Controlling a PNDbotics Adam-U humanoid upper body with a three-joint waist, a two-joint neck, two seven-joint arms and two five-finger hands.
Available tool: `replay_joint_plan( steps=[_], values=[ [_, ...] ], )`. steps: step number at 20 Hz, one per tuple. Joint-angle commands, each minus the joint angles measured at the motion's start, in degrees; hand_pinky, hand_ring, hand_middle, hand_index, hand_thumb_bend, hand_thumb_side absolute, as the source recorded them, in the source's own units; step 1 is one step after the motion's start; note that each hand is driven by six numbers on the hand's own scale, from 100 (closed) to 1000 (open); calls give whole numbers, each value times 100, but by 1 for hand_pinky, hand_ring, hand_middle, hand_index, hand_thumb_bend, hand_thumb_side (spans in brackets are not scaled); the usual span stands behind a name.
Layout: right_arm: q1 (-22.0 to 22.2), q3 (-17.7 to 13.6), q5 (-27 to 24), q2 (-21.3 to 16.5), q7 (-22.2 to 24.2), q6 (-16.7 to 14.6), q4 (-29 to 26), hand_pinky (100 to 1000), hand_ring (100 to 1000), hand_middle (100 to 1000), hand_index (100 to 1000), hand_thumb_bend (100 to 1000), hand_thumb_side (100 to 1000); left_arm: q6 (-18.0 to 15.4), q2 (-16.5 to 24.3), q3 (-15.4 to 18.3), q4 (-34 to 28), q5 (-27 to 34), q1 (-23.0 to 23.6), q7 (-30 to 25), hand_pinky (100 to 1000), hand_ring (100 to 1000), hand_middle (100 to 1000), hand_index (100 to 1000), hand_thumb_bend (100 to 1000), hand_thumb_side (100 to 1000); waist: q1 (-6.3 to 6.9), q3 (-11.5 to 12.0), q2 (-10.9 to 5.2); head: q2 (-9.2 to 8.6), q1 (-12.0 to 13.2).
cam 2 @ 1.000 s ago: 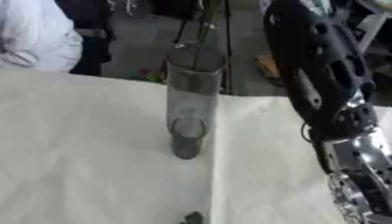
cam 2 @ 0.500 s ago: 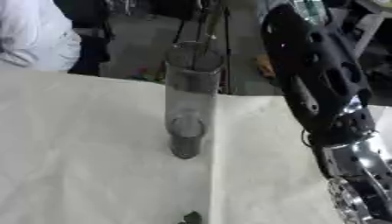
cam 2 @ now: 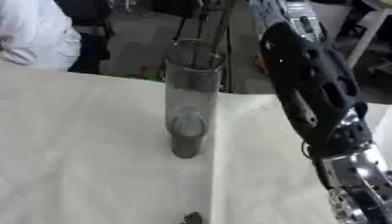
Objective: Arrange flowers into the vase.
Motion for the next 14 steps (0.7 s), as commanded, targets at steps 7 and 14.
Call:
replay_joint_plan(
  steps=[7,14],
  values=[
    [-3,-86,-65,-147,77,99,-143,100,100,100,116,351,328,-3,-14,-9,-91,25,-112,-14,696,722,783,864,278,943,36,21,-82,-106,15],
    [39,-112,-234,-99,145,158,-219,100,100,100,115,346,331,-7,-34,-17,-91,39,-129,-32,698,723,784,864,276,944,30,54,-39,-157,7]
  ],
)
